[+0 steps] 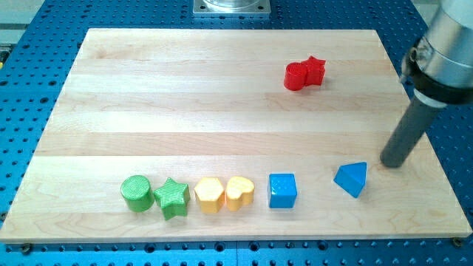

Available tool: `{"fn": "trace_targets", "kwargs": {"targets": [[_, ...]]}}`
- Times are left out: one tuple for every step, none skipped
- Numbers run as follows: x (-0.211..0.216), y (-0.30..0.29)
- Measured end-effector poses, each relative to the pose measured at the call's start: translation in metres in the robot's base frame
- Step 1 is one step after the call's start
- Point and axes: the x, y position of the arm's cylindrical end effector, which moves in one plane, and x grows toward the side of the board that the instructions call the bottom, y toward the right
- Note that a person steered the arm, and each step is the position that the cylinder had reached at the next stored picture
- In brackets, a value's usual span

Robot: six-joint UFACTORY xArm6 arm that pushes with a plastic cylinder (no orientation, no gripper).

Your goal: Push the blue triangle to the right of the blue cube

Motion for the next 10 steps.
{"fn": "trace_targets", "kwargs": {"targets": [[0.003, -0.016], [0.014, -0.038], [0.014, -0.057], [0.028, -0.081], [0.054, -0.096], [0.081, -0.057], [0.022, 0.004], [-0.098, 0.026], [-0.193, 0.019], [-0.254, -0.016]]}}
